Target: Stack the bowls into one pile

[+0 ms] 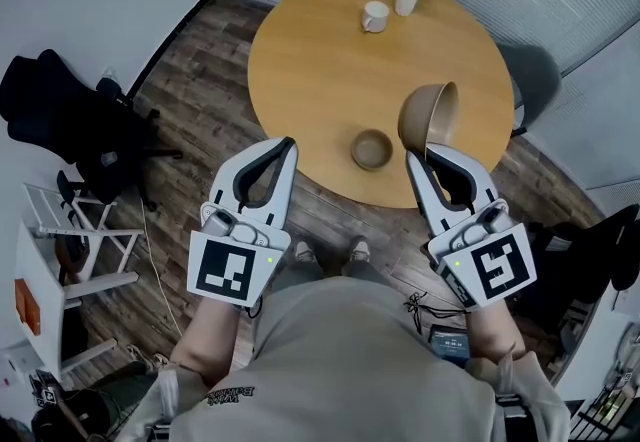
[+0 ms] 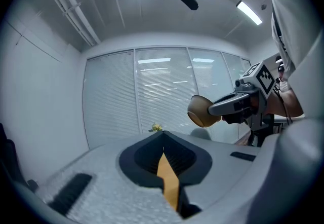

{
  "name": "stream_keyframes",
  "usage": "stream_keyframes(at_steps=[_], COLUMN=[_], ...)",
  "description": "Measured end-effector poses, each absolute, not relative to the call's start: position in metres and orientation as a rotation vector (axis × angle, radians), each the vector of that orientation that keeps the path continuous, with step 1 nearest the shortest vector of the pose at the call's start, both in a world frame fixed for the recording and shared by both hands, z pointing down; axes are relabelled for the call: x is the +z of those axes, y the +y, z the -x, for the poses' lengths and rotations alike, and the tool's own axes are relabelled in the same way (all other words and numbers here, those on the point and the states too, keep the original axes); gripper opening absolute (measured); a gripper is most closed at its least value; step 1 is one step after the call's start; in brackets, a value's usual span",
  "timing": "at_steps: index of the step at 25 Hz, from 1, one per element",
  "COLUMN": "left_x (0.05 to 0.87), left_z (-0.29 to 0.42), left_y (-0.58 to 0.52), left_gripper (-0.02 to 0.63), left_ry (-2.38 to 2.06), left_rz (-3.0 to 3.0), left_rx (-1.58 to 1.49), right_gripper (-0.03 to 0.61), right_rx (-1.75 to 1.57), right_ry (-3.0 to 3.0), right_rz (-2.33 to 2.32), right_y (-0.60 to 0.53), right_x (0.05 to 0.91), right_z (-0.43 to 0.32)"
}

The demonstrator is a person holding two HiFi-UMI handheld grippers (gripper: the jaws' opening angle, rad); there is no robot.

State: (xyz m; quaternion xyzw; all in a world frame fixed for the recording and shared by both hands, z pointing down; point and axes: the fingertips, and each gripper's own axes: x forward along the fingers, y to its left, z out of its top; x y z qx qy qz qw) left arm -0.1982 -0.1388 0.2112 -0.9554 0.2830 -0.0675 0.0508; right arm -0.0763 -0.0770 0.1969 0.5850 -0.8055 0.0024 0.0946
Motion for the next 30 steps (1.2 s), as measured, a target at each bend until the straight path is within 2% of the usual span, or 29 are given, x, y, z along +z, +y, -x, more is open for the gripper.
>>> stream_keyframes(at_steps=[9,17,30], left_x=[0.212,0.215,0.239], left_z=[0.187,0.165,0.127], left_y=[-0.135,-0.140,-0.165], left_gripper=[0.018,0.018,0.018], left_ry=[0.835,0.786,0.689], left_rz=[2.906,2.911,2.874], left_rx=[-0.215,-0.237,-0.276], right_gripper=[0.035,0.035,0.035], right_rx=[0.004,-0.149,-0.066], right_ry=[-2.360,-2.282,-2.197], right_rz=[-1.754,-1.649,-1.406], right_y=[-0.071,-0.082,-0.126], right_x=[0.199,0.200,0.253], right_z=[0.064,0.057,0.044])
